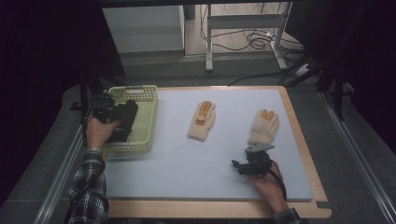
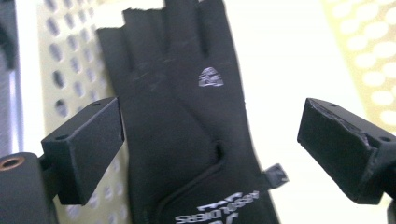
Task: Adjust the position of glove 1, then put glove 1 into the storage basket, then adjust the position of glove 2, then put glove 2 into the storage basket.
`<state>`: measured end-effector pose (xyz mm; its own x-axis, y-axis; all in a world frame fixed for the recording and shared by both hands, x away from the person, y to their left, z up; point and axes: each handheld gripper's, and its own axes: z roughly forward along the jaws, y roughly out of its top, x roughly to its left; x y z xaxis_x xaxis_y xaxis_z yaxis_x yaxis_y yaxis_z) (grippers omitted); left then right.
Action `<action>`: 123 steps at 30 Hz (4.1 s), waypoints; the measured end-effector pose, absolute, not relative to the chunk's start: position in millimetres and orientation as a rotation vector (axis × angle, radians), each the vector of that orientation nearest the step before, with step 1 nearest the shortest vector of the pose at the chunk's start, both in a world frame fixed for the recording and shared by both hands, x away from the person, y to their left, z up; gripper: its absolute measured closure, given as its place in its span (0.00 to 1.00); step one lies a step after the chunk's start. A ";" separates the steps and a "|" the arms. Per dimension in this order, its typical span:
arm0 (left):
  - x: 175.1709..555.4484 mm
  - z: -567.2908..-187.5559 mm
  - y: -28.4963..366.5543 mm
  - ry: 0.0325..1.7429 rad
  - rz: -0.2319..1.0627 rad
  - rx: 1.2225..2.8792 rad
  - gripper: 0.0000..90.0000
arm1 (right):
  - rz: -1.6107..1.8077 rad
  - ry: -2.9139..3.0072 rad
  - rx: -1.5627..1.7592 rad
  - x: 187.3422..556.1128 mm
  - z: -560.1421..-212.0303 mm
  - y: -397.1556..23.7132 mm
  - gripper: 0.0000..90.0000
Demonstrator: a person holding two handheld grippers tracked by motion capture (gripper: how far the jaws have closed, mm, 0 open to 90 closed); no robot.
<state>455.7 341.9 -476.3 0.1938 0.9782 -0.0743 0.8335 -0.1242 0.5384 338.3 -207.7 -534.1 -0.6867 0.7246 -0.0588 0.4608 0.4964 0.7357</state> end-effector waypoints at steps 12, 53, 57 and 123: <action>444.8 -461.5 324.4 1.519 0.389 1.987 0.04 | 1.011 2.382 0.990 338.3 -534.1 -207.6 0.28; 369.3 -445.5 191.4 0.929 0.405 2.113 0.00 | 1.002 2.380 0.990 337.5 -533.8 -207.4 0.27; 357.5 -448.1 179.9 0.879 0.398 2.117 0.00 | 1.002 2.380 0.989 337.5 -533.8 -207.4 0.27; 303.0 -550.3 154.0 0.936 0.328 2.208 0.01 | 1.021 2.367 1.045 330.2 -520.6 -229.2 0.28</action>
